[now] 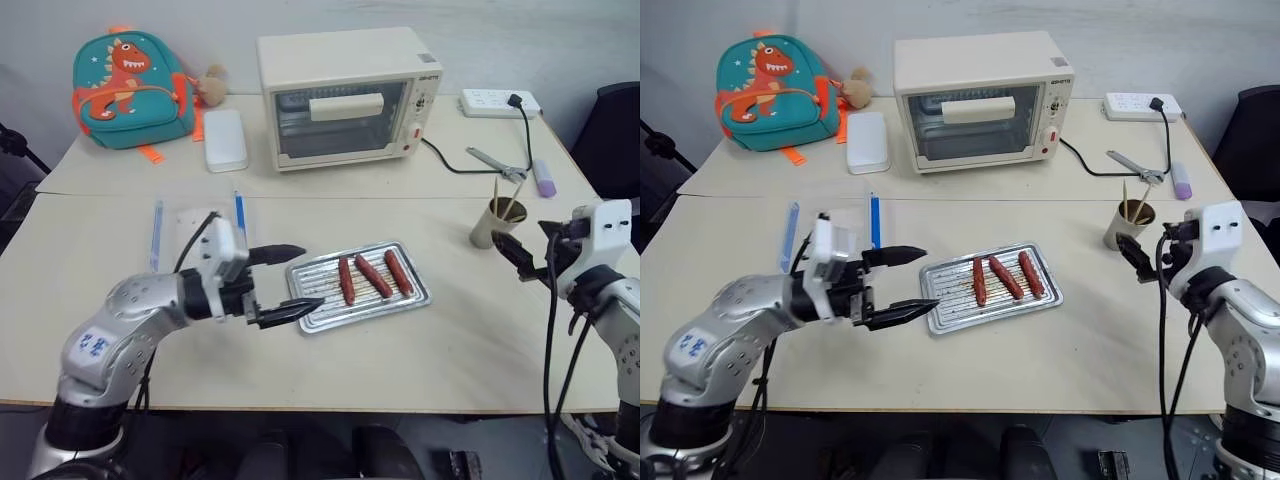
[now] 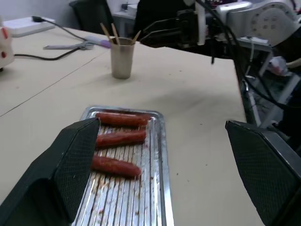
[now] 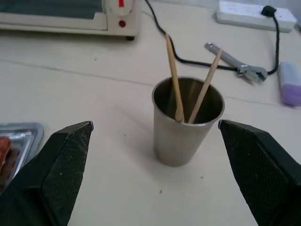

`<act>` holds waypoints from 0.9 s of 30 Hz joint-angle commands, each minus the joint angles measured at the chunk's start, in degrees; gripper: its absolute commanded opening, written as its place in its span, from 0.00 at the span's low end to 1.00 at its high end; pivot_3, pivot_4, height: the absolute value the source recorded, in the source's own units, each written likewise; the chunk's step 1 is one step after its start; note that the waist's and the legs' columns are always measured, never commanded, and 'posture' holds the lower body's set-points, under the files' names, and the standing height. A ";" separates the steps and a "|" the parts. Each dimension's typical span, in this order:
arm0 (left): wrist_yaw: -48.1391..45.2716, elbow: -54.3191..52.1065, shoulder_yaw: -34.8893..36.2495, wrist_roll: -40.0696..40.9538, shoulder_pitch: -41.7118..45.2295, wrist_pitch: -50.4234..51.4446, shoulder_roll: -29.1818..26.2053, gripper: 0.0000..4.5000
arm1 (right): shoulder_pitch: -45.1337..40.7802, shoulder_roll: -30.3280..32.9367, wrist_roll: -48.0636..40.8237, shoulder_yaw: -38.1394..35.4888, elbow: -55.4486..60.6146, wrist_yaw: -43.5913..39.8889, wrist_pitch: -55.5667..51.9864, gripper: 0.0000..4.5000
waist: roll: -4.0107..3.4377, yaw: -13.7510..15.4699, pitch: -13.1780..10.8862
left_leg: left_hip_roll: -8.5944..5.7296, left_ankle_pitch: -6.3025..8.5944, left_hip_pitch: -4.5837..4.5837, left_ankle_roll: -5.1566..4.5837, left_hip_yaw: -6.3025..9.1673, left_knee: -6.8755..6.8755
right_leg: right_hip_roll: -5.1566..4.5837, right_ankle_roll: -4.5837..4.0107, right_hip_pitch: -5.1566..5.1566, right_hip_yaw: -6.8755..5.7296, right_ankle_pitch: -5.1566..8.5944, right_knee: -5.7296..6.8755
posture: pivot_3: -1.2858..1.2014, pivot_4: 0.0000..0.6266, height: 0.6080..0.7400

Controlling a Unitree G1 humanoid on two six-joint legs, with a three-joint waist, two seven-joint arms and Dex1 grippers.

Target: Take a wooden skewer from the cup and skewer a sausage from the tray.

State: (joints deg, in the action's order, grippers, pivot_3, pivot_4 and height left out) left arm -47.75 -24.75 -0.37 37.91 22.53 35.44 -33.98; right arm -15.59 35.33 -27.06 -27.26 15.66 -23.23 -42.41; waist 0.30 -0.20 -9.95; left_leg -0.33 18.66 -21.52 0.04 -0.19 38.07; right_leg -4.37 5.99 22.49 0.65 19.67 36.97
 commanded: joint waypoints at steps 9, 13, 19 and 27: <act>-0.22 3.82 -3.99 -3.73 5.85 -2.61 3.87 1.00 | -4.70 -2.88 3.72 3.33 -6.44 3.24 8.04 0.99 | 0.00 -0.12 0.00 | 0.02 0.00 0.00 0.00 -0.06 0.00 | 0.03 0.00 0.04 0.05 0.00 0.02 | 0.52 0.24 1.00; 0.20 3.64 -4.47 -4.11 6.05 -2.64 4.73 1.00 | -5.45 -3.56 3.85 3.67 -7.79 3.45 9.69 0.88 | 0.00 -0.07 0.00 | 0.02 0.00 0.00 0.00 -0.06 0.01 | 0.02 0.01 0.05 0.13 0.00 0.03 | 0.52 0.24 1.00; 0.14 3.04 -4.69 -4.49 5.85 -2.68 5.18 1.00 | -6.76 -3.71 4.35 4.05 -10.66 3.61 11.72 0.55 | 0.00 -0.11 0.00 | 0.03 0.00 0.00 0.00 -0.07 0.02 | 0.03 0.01 0.05 0.14 -0.01 0.03 | 0.52 0.24 1.00; 0.39 2.71 -4.76 -4.89 6.08 -2.81 5.27 1.00 | -7.90 -3.91 5.59 4.91 -13.87 3.80 13.18 0.45 | 0.00 -0.15 0.00 | 0.03 0.00 0.00 -0.01 -0.07 0.01 | 0.03 0.01 0.05 0.14 -0.01 0.03 | 0.52 0.24 1.00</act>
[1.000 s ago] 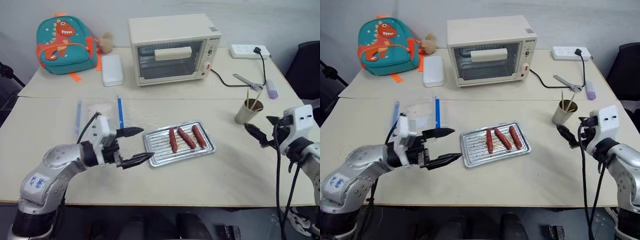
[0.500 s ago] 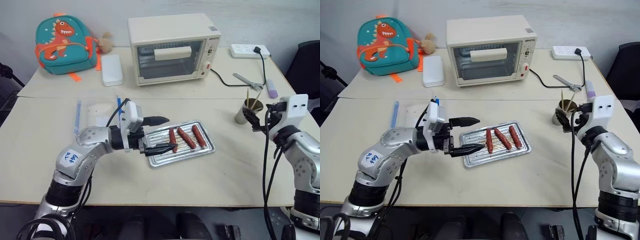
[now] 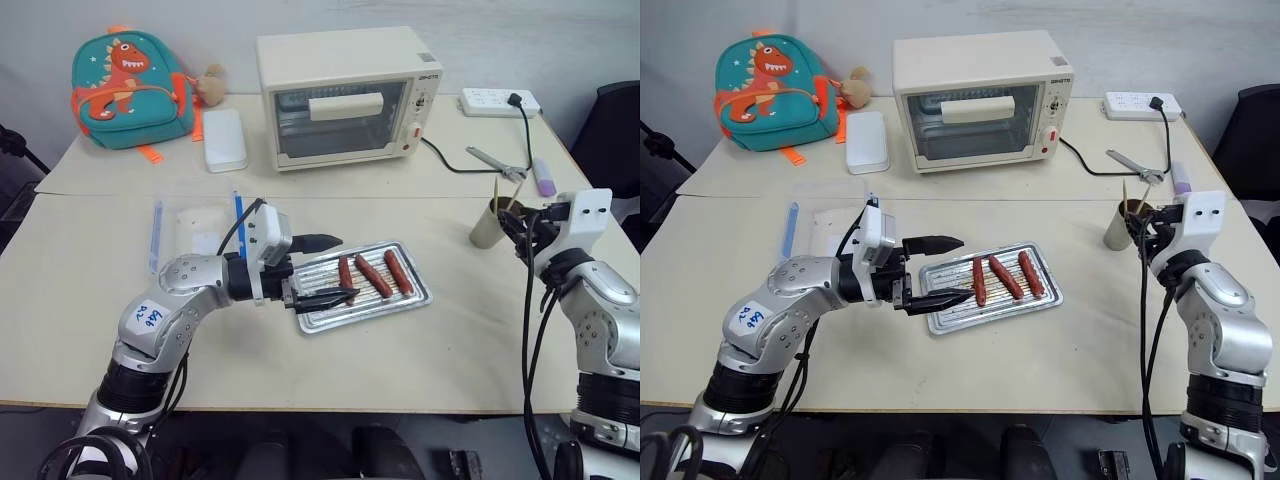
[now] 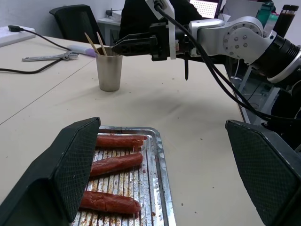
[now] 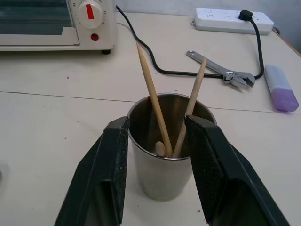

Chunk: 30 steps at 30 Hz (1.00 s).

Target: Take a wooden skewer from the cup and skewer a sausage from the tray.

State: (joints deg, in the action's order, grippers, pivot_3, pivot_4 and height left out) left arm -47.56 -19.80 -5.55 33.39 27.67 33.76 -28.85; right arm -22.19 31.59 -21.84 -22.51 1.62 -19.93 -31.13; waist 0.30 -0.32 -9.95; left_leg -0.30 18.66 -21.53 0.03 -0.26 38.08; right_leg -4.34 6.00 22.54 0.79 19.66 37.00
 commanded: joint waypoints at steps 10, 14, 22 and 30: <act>-0.21 -1.91 0.36 -1.08 1.36 -1.52 -0.09 1.00 | -2.83 -0.72 0.32 0.29 -1.65 0.84 3.62 0.04 | 0.00 0.03 0.00 | 0.00 0.00 0.00 0.00 -0.01 0.00 | -0.01 0.00 0.00 0.00 0.00 0.00 | 0.52 0.24 1.00; -0.47 -1.59 0.28 -1.52 1.44 -1.95 -0.10 1.00 | -3.08 -0.02 0.10 0.02 -0.55 1.11 2.98 0.00 | 0.00 0.02 0.00 | 0.00 0.00 0.00 0.00 -0.01 0.00 | -0.01 0.00 0.00 0.01 0.00 0.00 | 0.52 0.24 1.00; -1.14 -1.15 0.79 -2.12 1.07 -3.01 -0.31 1.00 | -5.77 6.64 -6.80 -5.14 10.95 1.44 -9.74 0.00 | -0.01 0.09 -0.01 | 0.00 0.00 -0.02 0.00 -0.01 0.00 | -0.02 0.00 0.02 0.01 0.00 0.00 | 0.52 0.24 1.00; -0.70 -0.18 2.79 -2.48 0.53 -5.36 -0.52 1.00 | -18.27 15.19 -24.22 -11.13 13.92 2.05 -38.61 0.00 | -0.01 -0.07 -0.01 | 0.02 0.01 -0.02 -0.01 0.01 -0.01 | -0.03 0.00 0.00 0.02 0.00 -0.04 | 0.52 0.24 1.00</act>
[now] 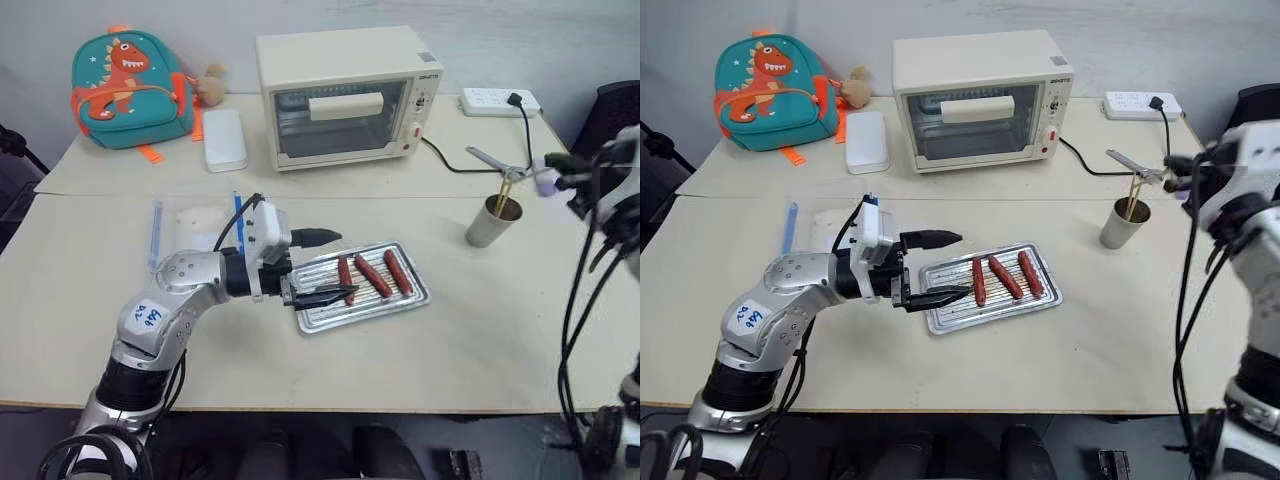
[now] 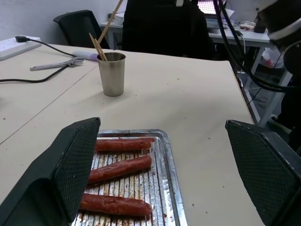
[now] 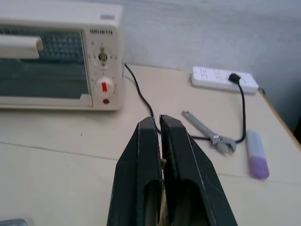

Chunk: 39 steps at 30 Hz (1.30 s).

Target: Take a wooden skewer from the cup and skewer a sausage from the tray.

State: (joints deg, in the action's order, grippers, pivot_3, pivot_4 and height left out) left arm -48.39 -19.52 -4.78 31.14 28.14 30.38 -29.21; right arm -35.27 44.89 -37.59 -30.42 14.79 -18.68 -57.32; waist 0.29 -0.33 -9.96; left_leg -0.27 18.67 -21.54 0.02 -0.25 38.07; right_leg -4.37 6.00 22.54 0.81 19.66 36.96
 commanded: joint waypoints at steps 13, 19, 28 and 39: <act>4.75 2.67 2.13 -1.45 5.31 -6.08 6.47 1.00 | -15.28 0.07 -73.93 5.64 -23.80 24.42 -24.28 0.00 | 0.06 0.14 -0.04 | 0.00 0.06 -0.58 -0.14 0.20 0.28 | -0.08 0.04 0.26 -0.28 -0.02 -0.09 | 0.52 0.24 1.00; 5.71 3.38 0.95 -1.85 7.16 -6.17 9.49 1.00 | -13.79 -7.87 -75.41 8.08 -19.71 25.60 -19.65 0.00 | 0.06 0.09 -0.04 | 0.00 0.10 -0.84 -0.20 0.33 0.69 | -0.07 0.12 0.27 -0.41 -0.06 -0.07 | 0.52 0.24 1.00; 8.61 2.77 2.57 -0.40 7.72 -5.98 12.89 0.88 | -9.11 -19.73 -75.41 5.65 -10.72 33.70 -12.25 0.00 | 0.05 0.21 -0.04 | 0.00 0.11 -1.01 -0.21 0.54 0.86 | -0.10 0.12 0.29 -0.54 -0.07 -0.07 | 0.52 0.24 1.00; 6.62 2.08 3.78 -0.56 7.03 -5.01 8.94 0.46 | -8.67 -21.32 -75.41 4.02 -8.77 36.60 -10.68 0.00 | 0.05 0.01 -0.04 | 0.00 0.10 -0.99 -0.21 0.57 0.83 | -0.07 0.12 0.29 -0.56 -0.06 -0.05 | 0.52 0.24 1.00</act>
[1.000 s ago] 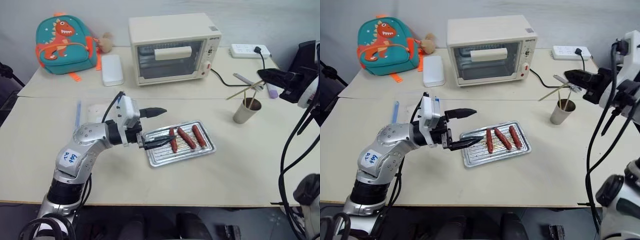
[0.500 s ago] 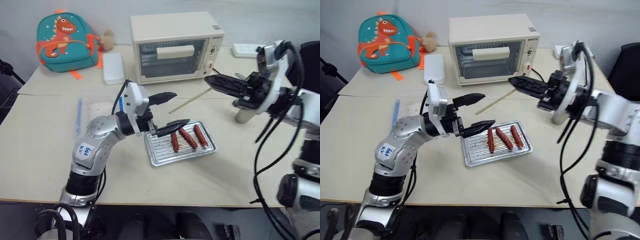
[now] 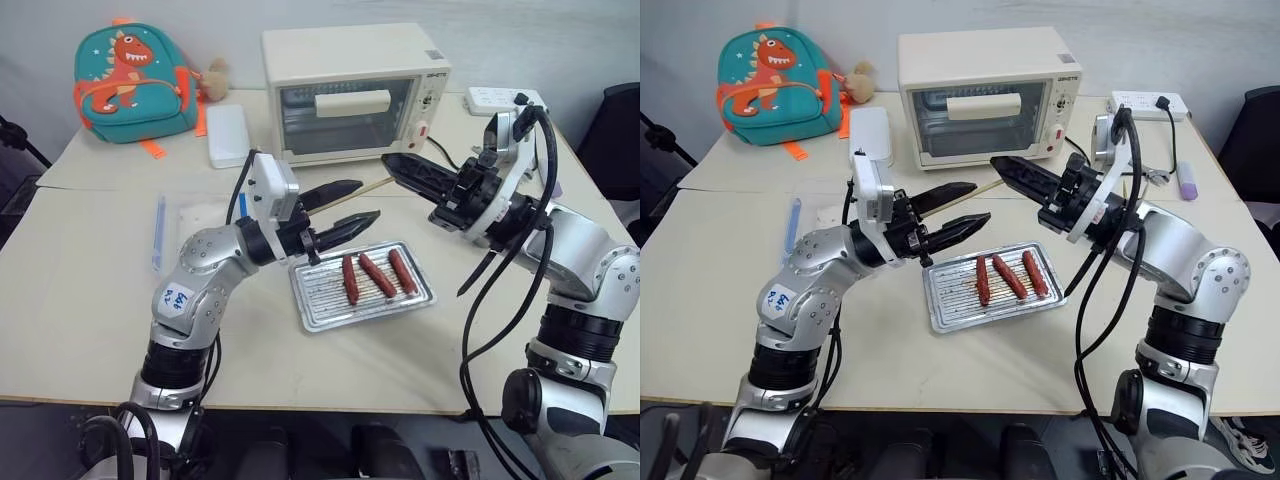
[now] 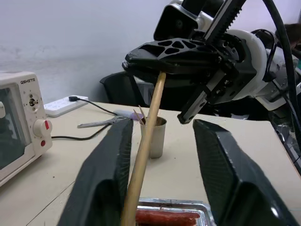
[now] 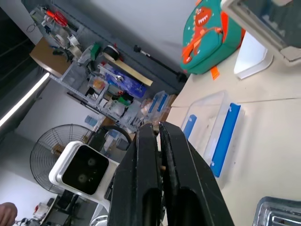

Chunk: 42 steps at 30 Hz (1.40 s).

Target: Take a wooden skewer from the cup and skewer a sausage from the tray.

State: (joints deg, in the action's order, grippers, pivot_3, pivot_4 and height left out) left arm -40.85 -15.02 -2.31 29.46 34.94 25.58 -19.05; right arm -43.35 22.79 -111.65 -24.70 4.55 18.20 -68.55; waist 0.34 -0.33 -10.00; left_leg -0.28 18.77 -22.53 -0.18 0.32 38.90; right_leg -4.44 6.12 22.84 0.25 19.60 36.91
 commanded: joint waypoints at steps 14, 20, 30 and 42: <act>-3.27 -2.24 2.71 1.91 0.06 -0.28 -4.38 0.46 | -0.73 5.09 -1.35 -1.89 -1.88 -3.92 -2.60 0.00 | -0.01 0.08 -0.01 | 0.00 0.00 -0.01 -0.01 0.00 -0.01 | -0.02 0.00 0.00 0.00 0.00 -0.03 | 0.52 0.24 1.00; -3.70 -0.58 1.77 1.38 1.17 -1.44 -2.93 0.46 | -2.71 5.30 -1.35 -1.44 -3.07 -7.05 -4.15 0.00 | -0.02 0.02 -0.01 | 0.00 0.00 0.00 -0.01 0.00 -0.03 | -0.01 0.00 0.00 0.01 0.00 -0.02 | 0.52 0.24 1.00; -2.72 -0.48 2.67 2.31 2.04 -0.66 -0.51 0.12 | -2.60 6.14 -1.35 -0.78 -3.68 -8.83 -4.95 0.00 | -0.01 0.12 -0.01 | 0.00 0.01 -0.02 -0.01 0.00 -0.02 | -0.03 0.00 0.00 0.01 0.00 -0.04 | 0.52 0.24 1.00; -1.75 -0.49 2.32 1.92 2.09 -0.84 0.15 0.01 | -2.17 5.48 -1.35 -0.54 -3.01 -9.29 -4.47 0.00 | -0.01 0.11 -0.01 | 0.00 0.01 -0.02 -0.01 0.00 -0.03 | -0.02 0.00 0.00 0.01 0.00 -0.05 | 0.52 0.24 1.00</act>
State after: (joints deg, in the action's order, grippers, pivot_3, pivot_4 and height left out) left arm -44.25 -14.87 -1.10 31.10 35.73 25.46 -19.21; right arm -44.99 28.22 -111.65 -25.08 -0.32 9.99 -72.86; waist 0.32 -0.22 -10.01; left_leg -0.28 18.78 -22.55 -0.19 0.32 38.88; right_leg -4.47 6.12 22.83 0.26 19.60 36.85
